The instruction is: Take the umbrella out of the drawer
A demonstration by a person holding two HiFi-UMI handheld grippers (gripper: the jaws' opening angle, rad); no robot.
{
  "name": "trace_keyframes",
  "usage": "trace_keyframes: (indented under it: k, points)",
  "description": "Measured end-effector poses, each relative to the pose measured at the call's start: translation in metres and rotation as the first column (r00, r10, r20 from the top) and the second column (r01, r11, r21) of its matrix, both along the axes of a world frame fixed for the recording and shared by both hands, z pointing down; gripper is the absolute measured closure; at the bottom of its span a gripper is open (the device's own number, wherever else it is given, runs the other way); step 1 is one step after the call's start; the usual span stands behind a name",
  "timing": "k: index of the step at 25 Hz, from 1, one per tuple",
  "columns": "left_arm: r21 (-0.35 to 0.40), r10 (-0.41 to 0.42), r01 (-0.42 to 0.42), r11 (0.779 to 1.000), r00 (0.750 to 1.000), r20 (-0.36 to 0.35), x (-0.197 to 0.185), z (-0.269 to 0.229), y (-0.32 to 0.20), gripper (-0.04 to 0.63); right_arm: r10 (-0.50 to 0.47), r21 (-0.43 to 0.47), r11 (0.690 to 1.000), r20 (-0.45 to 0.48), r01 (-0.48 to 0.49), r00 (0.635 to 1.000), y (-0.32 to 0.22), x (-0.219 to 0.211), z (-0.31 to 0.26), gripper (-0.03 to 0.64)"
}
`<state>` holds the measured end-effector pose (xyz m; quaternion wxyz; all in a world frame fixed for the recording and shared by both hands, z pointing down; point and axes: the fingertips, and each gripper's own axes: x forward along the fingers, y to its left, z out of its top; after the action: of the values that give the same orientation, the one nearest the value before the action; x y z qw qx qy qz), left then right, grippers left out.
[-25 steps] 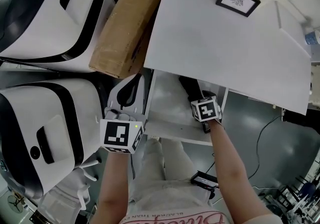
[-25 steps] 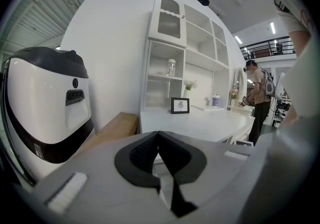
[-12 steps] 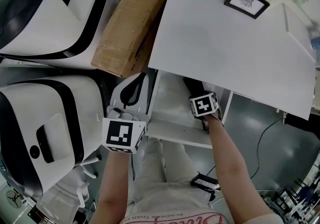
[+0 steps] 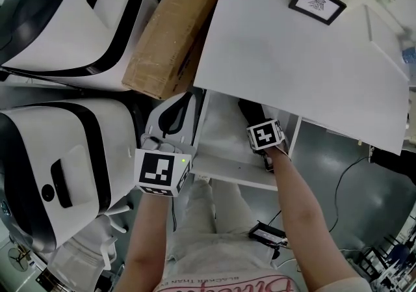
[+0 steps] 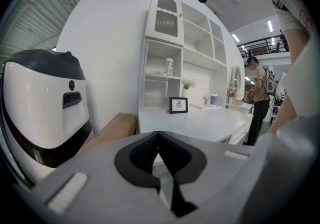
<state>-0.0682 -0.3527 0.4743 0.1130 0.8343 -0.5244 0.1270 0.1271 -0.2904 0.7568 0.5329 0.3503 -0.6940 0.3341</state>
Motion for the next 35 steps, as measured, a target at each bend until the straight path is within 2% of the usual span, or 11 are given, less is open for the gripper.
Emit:
trace_keyframes:
  k: [14,22,30,35]
  points:
    - [0.071,0.013,-0.012,0.997,1.000,-0.006,0.002,-0.055,0.016,0.586,-0.137,0.082,0.988,0.059,0.132,0.989,0.011,-0.024,-0.063,0.379]
    - [0.126,0.011,-0.009,0.992,1.000,-0.015,0.005,-0.091,0.019,0.586,-0.289,0.088,0.954,0.017,0.286,0.957,0.025,-0.016,-0.098,0.379]
    - [0.178,0.013,-0.010,0.984,1.000,-0.013,0.015,-0.119,0.024,0.586,-0.329,0.161,0.935,0.062,0.316,0.942,0.034,-0.012,-0.145,0.379]
    - [0.210,0.009,-0.007,0.978,1.000,-0.008,0.025,-0.131,0.027,0.586,-0.290,0.182,0.947,0.136,0.264,0.947,0.038,-0.008,-0.175,0.379]
